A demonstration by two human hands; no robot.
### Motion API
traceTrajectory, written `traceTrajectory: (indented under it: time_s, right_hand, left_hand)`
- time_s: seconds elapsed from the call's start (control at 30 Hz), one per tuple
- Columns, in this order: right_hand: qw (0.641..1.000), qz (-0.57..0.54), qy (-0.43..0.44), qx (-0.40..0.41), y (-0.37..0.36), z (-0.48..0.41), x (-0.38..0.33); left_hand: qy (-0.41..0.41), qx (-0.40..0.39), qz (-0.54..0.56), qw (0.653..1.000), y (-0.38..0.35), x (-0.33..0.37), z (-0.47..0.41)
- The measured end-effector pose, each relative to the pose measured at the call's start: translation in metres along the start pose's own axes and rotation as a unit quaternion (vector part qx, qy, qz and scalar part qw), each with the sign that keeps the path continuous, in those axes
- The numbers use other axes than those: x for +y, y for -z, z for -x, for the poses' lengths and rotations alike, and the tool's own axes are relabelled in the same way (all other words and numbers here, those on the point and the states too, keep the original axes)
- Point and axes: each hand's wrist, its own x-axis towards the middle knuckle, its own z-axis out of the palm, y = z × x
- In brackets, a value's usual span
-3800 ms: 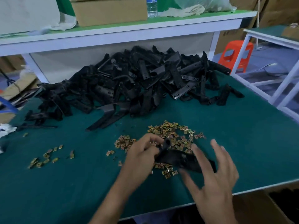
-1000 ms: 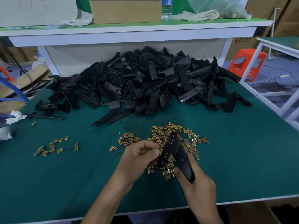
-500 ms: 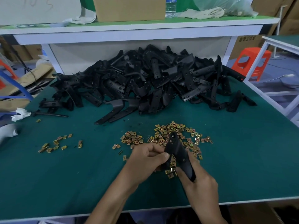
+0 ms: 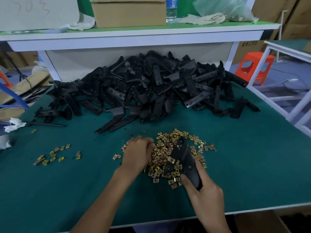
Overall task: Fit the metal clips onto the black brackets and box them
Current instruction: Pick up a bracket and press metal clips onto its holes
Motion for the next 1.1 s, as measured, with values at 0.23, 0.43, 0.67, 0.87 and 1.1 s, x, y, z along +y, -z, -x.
traceTrajectory:
  time_s: [0.23,0.43,0.67,0.87,1.1]
  right_hand:
    - [1.0,-0.018,-0.004,-0.012,0.001,-0.001,-0.001]
    - [1.0,-0.01,-0.001,-0.016,0.003,-0.001,-0.001]
    - [1.0,-0.011,0.007,-0.011,0.001,0.0,0.002]
    - [1.0,-0.002,0.014,-0.003,-0.002,0.0,0.005]
    - [1.0,-0.009,0.018,-0.012,-0.003,0.0,0.009]
  left_hand:
    - [-0.023,-0.047,-0.004,0.999,-0.007,-0.008,-0.013]
    - [0.045,-0.021,0.121,0.991,0.007,-0.007,-0.005]
    - [0.113,-0.005,0.329,0.937,0.033,0.014,0.013]
    - [0.105,-0.05,0.498,0.859,0.034,0.041,0.031]
    - [0.094,-0.066,0.486,0.866,0.027,0.048,0.035]
